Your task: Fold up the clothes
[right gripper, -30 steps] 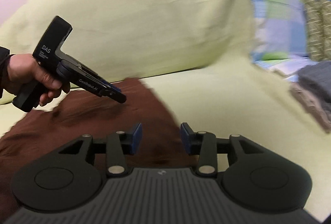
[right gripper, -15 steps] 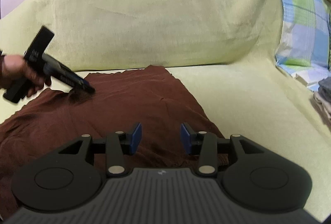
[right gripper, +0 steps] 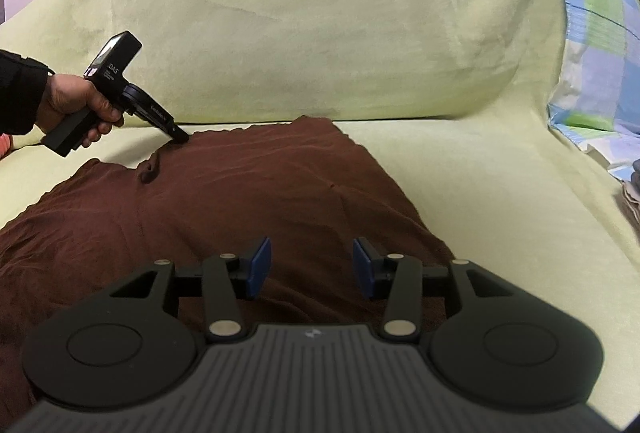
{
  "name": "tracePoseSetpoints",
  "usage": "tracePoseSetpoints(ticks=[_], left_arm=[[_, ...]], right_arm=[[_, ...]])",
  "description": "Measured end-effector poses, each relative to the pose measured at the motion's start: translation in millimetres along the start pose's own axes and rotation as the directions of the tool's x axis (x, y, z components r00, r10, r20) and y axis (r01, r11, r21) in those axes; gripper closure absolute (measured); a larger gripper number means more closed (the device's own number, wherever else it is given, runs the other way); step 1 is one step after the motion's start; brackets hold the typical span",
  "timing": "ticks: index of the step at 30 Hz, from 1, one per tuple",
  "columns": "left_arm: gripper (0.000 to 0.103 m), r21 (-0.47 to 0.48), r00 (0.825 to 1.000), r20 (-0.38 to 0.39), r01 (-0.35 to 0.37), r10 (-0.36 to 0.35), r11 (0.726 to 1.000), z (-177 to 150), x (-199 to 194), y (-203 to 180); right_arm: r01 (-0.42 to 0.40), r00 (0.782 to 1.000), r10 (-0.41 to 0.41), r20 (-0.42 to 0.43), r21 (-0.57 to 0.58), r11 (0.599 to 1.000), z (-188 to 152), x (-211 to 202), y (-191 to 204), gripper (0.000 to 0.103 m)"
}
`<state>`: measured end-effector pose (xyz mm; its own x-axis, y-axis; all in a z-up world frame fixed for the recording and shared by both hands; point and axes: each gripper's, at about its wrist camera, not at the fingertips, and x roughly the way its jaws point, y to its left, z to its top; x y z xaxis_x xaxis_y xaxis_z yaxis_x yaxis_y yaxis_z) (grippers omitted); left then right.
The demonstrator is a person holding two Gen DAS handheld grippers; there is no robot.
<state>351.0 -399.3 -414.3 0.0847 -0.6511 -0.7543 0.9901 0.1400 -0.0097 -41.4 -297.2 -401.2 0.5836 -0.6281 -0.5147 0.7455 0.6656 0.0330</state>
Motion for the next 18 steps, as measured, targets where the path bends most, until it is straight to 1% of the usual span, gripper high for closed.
tracePoseSetpoints(ticks=[2, 7, 8, 9, 11, 12, 15, 16, 18], left_arm=[[0.1, -0.021, 1.0, 0.011, -0.025, 0.025, 0.999, -4.7, 1.9, 6.1], [0.097, -0.088, 0.999, 0.037, -0.034, 0.037, 0.996, -10.3, -0.8, 6.3], [0.093, -0.102, 0.999, 0.039, -0.031, 0.035, 0.994, -11.7, -2.5, 6.6], [0.088, -0.133, 0.999, 0.041, -0.02, 0.026, 0.991, -12.0, -6.2, 10.2], [0.085, -0.17, 0.999, 0.04, -0.004, 0.011, 0.985, -14.6, -15.4, 17.5], [0.081, -0.174, 0.999, 0.037, 0.01, -0.003, 0.985, -17.0, -21.5, 19.7], [0.08, -0.11, 0.993, 0.01, 0.116, -0.116, 0.987, -28.9, -45.9, 12.5], [0.079, -0.06, 0.987, -0.015, 0.16, -0.161, 0.985, -35.9, -53.2, 2.9], [0.077, 0.035, 0.969, -0.07, 0.24, -0.237, 0.97, -49.3, -66.3, -15.4]], right_arm=[[0.001, 1.0, -0.001, -0.003, -0.005, 1.0, 0.9, 1.2, 1.6, 0.063], [0.003, 1.0, -0.003, -0.008, -0.01, 1.0, 3.7, 3.6, 4.8, 0.061], [0.002, 1.0, -0.002, -0.004, -0.014, 1.0, 4.8, 3.8, 6.3, 0.06], [0.001, 1.0, -0.001, -0.001, -0.017, 1.0, 5.3, 3.4, 7.2, 0.058], [0.002, 1.0, -0.002, -0.001, -0.021, 1.0, 5.8, 2.7, 8.0, 0.057], [0.004, 1.0, -0.004, -0.003, -0.023, 1.0, 5.9, 2.4, 8.0, 0.055], [0.008, 1.0, -0.008, 0.007, -0.019, 1.0, 8.8, -0.3, 8.1, 0.052], [0.009, 1.0, -0.009, 0.011, -0.017, 1.0, 9.9, -1.3, 8.3, 0.052], [0.007, 1.0, -0.007, 0.017, -0.017, 1.0, 11.8, -2.8, 9.5, 0.05]])
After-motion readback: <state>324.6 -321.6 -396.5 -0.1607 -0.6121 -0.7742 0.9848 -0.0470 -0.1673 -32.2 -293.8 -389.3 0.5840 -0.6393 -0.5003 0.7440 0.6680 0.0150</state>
